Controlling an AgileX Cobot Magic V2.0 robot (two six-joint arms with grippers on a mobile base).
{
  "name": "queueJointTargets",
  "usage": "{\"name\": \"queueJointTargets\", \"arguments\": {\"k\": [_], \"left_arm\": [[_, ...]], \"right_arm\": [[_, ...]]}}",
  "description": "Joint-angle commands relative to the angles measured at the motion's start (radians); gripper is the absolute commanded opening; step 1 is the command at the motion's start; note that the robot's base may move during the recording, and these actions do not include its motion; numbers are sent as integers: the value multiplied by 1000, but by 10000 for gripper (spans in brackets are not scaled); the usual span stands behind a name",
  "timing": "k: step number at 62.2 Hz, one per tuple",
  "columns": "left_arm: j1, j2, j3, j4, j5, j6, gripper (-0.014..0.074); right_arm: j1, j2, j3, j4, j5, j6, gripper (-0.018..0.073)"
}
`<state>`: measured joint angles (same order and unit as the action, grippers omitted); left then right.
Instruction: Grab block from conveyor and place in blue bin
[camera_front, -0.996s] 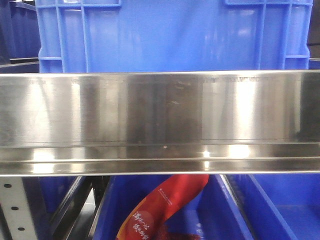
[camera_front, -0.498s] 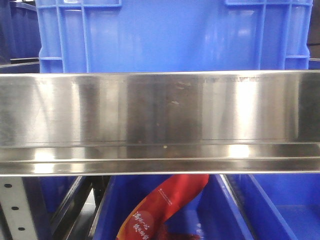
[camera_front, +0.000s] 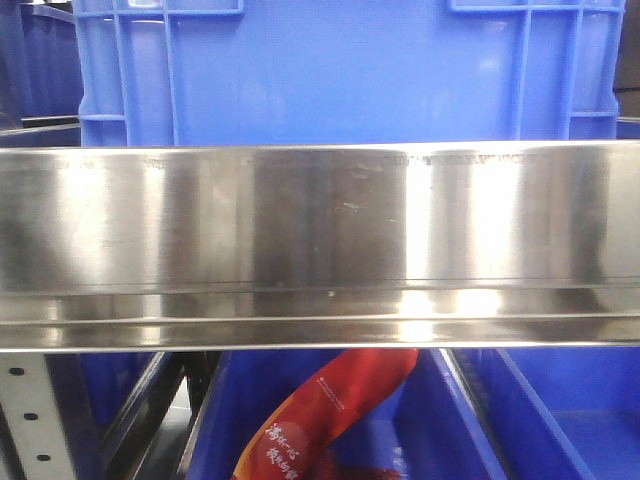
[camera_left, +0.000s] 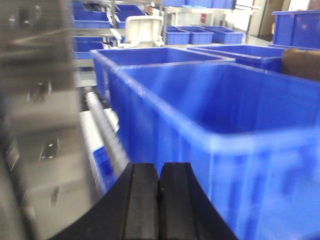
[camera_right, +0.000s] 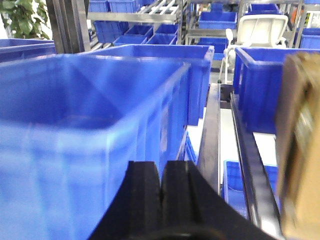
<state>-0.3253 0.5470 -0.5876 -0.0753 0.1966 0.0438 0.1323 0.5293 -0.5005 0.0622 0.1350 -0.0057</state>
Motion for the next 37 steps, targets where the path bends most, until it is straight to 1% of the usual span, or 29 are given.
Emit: {"name": "queueJointTargets", "arguments": {"k": [1, 8, 18, 37], "left_arm": [[6, -77, 58, -1, -12, 4, -111], [6, -157, 90, -1, -8, 4, -111], [6, -238, 92, -1, -4, 4, -111], [6, -273, 92, -1, -4, 4, -111]], "right_arm": [[-6, -74, 59, 4, -23, -3, -162], [-6, -147, 93, 4, -21, -3, -162], [-6, -203, 96, 4, -33, -3, -162], [-6, -215, 96, 4, -51, -3, -162]]}}
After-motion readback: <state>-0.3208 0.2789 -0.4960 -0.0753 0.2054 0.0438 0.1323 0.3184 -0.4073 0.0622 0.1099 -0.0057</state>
